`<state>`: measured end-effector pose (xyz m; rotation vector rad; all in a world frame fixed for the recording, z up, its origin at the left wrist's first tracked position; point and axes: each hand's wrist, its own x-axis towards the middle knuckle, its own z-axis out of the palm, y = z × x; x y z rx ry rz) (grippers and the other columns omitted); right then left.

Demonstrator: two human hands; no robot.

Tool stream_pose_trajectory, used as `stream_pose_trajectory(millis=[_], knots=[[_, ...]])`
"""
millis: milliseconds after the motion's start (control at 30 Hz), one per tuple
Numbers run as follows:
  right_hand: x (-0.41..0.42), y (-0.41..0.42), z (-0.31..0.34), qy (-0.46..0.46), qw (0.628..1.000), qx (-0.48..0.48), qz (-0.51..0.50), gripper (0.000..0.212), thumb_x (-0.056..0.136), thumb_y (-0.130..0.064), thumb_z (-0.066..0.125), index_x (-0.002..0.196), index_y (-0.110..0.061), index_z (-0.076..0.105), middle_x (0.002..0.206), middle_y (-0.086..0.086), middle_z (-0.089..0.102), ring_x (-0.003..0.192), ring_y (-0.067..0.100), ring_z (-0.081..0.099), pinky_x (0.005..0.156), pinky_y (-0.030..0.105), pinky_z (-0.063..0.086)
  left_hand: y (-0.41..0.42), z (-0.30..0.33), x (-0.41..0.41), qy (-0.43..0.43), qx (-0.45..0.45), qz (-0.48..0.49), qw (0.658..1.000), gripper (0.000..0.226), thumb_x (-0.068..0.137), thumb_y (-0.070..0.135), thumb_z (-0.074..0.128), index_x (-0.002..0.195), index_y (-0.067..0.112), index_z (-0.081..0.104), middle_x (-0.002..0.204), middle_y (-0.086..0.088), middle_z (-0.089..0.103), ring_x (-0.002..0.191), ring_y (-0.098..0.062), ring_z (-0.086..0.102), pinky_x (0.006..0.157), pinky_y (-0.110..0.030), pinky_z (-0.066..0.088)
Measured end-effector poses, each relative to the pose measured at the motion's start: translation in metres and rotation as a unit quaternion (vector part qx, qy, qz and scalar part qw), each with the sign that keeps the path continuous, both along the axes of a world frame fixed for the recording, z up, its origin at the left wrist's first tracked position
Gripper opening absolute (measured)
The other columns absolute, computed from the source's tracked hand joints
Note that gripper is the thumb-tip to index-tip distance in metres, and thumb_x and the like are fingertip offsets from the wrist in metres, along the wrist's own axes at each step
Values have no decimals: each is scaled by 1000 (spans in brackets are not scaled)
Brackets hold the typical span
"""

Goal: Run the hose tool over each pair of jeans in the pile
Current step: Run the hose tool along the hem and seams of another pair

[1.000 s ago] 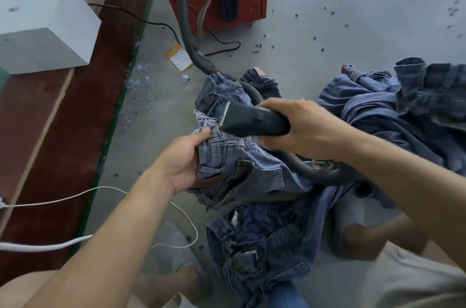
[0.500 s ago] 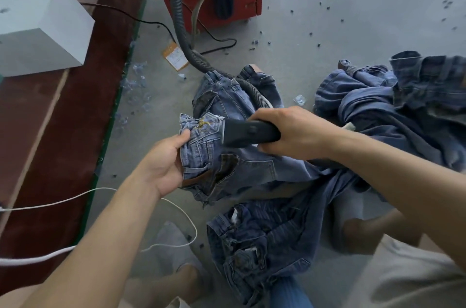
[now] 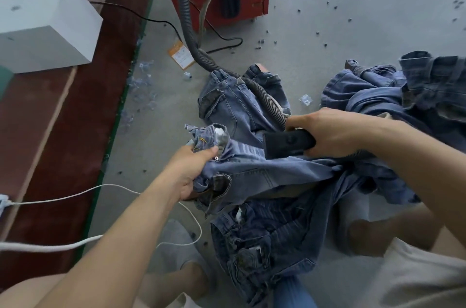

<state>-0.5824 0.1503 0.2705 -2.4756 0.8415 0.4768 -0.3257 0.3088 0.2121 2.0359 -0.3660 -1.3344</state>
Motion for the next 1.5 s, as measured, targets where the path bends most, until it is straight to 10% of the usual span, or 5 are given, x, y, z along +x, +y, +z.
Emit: stream_pose_trajectory(millis=[267, 400, 1000, 1267, 1500], knots=[[1, -2, -4, 43, 999, -14, -8, 32, 88, -24, 68, 115, -32, 54, 89, -4, 60, 86, 25, 58, 75, 36, 47, 8, -7, 0, -55, -38, -28, 997, 60, 74, 74, 59, 98, 19, 67, 75, 3, 76, 66, -11, 69, 70, -36, 56], [2, -2, -7, 35, 999, -18, -15, 33, 86, -17, 64, 112, -34, 53, 87, -4, 62, 85, 26, 60, 74, 39, 50, 7, -8, -5, 111, -101, 56, 987, 63, 78, 57, 67, 127, 18, 64, 117, -5, 77, 105, -27, 75, 85, -42, 59], [24, 23, -2, -98, 995, 24, -18, 34, 83, -26, 68, 114, -35, 56, 84, -7, 65, 77, 17, 60, 73, 43, 55, -1, -5, -12, 138, -108, 83, 981, 46, 100, 46, 59, 126, 10, 66, 112, -12, 77, 103, -33, 75, 97, -53, 56], [24, 19, 22, -209, 976, 12, -66, 36, 87, -30, 75, 119, -38, 60, 91, -12, 70, 79, 7, 64, 69, 24, 51, -1, -3, -10, 131, -101, 77, 983, 42, 99, 50, 58, 116, 14, 69, 104, -8, 80, 91, -27, 78, 71, -38, 60], [2, -3, 10, -20, 998, -35, -42, 32, 86, -23, 71, 111, -34, 53, 82, -8, 59, 76, 23, 56, 66, 37, 45, 0, -1, -11, 159, -126, 87, 975, 40, 101, 44, 57, 121, 11, 70, 113, -11, 77, 103, -29, 75, 86, -43, 58]])
